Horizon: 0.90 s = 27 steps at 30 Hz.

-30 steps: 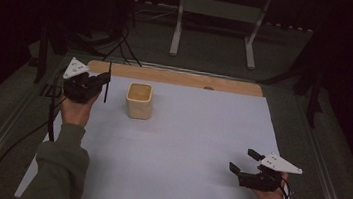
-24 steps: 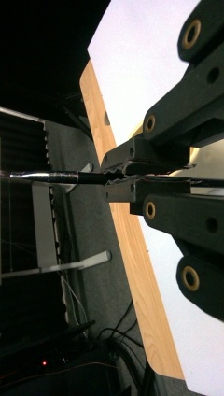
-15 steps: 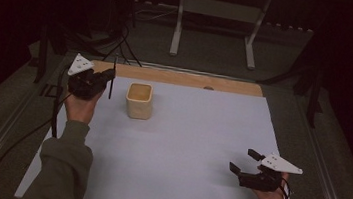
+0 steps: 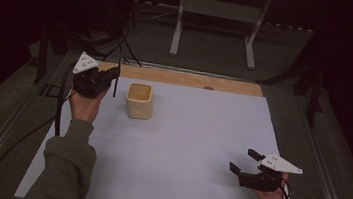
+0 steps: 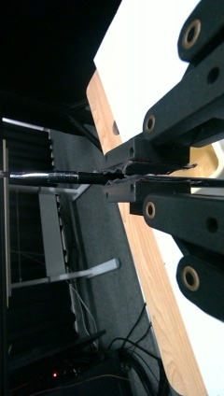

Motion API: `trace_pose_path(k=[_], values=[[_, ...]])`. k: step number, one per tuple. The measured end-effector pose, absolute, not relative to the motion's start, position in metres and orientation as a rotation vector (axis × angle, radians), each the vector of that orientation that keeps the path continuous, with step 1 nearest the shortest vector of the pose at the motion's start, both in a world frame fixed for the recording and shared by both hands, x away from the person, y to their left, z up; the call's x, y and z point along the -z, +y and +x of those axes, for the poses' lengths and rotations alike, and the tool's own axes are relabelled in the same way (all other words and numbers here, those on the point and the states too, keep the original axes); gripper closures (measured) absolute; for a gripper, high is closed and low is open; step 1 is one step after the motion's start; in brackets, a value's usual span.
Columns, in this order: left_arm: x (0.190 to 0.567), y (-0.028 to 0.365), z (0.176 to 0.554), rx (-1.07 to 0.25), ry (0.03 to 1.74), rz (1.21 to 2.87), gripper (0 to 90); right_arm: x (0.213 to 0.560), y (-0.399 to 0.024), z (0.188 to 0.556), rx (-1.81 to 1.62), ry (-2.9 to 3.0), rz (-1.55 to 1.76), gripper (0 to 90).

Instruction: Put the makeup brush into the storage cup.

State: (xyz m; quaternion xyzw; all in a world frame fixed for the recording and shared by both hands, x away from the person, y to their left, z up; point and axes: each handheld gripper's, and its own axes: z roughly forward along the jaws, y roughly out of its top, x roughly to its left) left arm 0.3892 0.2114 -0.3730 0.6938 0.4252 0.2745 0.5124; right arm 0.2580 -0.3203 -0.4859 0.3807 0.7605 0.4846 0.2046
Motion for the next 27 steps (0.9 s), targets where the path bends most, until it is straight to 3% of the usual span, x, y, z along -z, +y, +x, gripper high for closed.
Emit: trace_pose_path(k=[27], values=[[0.374, 0.197, 0.4, -0.629, 1.004, 1.645, 85.8, 0.486, -0.321, 0.258, -1.354, 2.117, 1.06, 10.9]])
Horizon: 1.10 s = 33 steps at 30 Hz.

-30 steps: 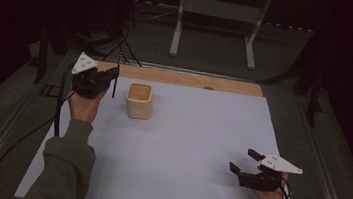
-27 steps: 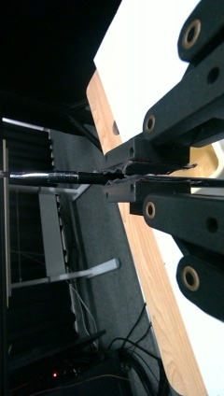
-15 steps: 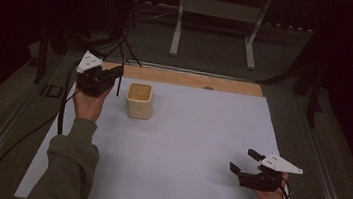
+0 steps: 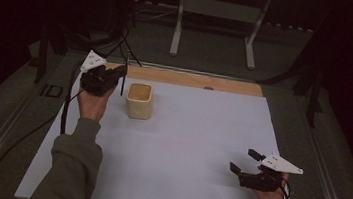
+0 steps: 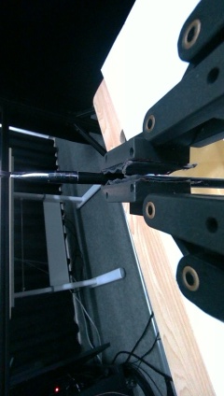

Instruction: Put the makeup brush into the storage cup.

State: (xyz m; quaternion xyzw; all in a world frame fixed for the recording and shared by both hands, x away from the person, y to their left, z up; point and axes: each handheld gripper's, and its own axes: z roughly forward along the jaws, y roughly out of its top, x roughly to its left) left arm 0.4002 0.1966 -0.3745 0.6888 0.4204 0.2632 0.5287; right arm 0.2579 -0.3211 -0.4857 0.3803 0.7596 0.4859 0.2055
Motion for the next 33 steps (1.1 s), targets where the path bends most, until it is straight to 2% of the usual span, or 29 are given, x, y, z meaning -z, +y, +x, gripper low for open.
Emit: trace_pose_path(k=[33], values=[[0.382, 0.183, 0.411, -0.598, 1.01, 1.63, 85.8, 0.485, -0.322, 0.258, -1.359, 2.116, 1.064, 10.9]])
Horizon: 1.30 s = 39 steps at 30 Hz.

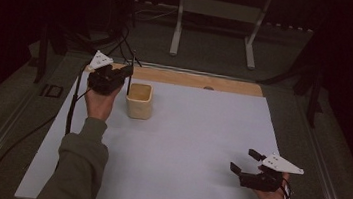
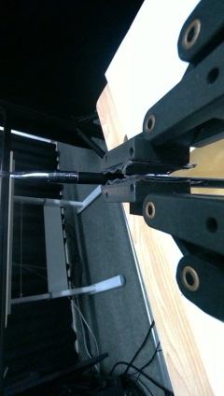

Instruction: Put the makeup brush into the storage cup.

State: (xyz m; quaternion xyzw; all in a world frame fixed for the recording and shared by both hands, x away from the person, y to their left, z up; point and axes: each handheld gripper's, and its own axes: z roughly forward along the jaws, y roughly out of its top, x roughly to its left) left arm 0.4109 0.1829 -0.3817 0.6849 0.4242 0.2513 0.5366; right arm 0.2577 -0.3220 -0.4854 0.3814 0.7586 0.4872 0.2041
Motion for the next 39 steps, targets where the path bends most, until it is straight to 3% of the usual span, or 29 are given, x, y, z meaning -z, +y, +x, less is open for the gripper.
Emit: trace_pose_path(k=[39], values=[[0.4, 0.174, 0.428, -0.58, 1.039, 1.65, 85.9, 0.485, -0.324, 0.257, -1.371, 2.105, 1.071, 10.9]])
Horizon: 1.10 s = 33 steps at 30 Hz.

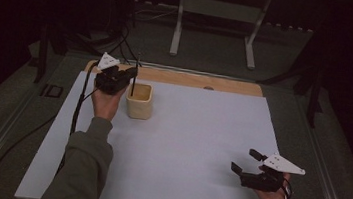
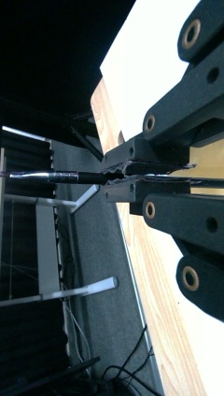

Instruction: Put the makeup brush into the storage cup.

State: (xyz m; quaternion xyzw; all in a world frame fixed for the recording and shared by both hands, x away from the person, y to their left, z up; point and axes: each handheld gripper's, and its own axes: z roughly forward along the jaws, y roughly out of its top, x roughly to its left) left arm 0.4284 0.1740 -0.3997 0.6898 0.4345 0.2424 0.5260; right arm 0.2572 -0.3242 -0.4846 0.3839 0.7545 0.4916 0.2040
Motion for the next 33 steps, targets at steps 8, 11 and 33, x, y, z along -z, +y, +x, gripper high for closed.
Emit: trace_pose_path(k=[8, 11, 33], values=[[0.404, 0.171, 0.431, -0.586, 1.045, 1.658, 85.8, 0.485, -0.324, 0.257, -1.373, 2.103, 1.071, 10.9], [0.404, 0.171, 0.431, -0.583, 1.046, 1.657, 85.8, 0.484, -0.324, 0.257, -1.375, 2.102, 1.072, 10.9], [0.411, 0.169, 0.434, -0.573, 1.056, 1.675, 85.8, 0.485, -0.324, 0.257, -1.368, 2.109, 1.069, 11.0]])
